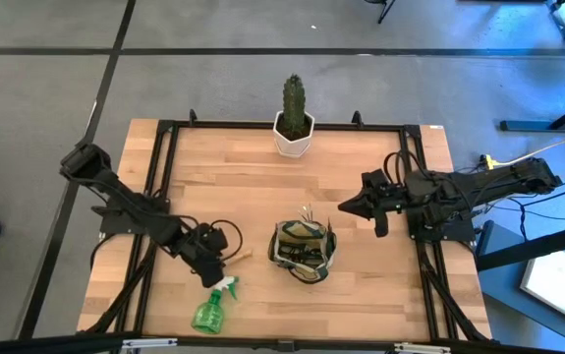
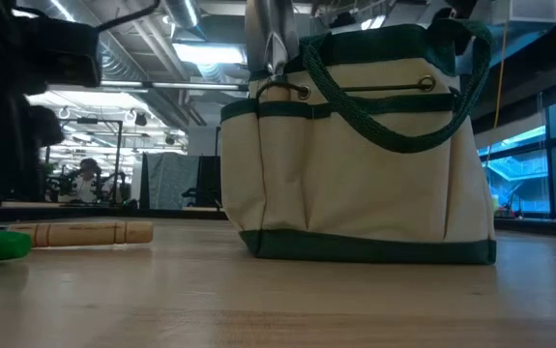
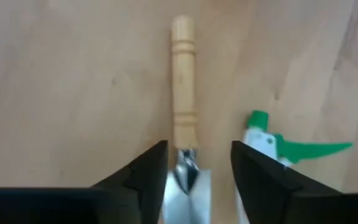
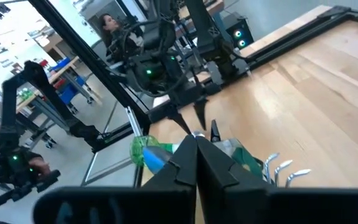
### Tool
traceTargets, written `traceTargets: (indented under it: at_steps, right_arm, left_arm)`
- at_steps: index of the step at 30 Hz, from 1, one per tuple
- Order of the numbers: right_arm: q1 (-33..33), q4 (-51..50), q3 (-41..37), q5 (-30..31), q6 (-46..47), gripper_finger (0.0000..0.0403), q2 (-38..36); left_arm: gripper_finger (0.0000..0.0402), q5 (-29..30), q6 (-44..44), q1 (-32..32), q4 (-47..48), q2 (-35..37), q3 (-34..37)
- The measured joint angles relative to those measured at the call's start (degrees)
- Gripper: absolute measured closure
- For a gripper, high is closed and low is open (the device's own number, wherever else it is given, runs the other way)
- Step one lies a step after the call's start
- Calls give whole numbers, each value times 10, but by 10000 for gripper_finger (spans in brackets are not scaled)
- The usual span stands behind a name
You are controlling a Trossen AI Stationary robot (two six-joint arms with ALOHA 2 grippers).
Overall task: Pick & Place Garden tools in Gardening bag
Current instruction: Put the brown trowel into the green gardening bag
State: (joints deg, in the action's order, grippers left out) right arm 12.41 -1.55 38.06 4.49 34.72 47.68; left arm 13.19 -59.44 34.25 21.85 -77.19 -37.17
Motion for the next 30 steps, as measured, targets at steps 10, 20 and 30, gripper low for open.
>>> traceTargets:
  at_steps: [10,20,30]
  right_arm:
    - [0,33,0,20,11,285,0]
    - [0,31,0,15,30,182,0]
    - [0,31,0,15,41,179,0]
  left_arm:
    - [212,-65,77,-42,-43,-40,1]
    - [212,-84,78,-44,-54,-93,-1]
    - [223,-81,78,-47,-63,-103,-1]
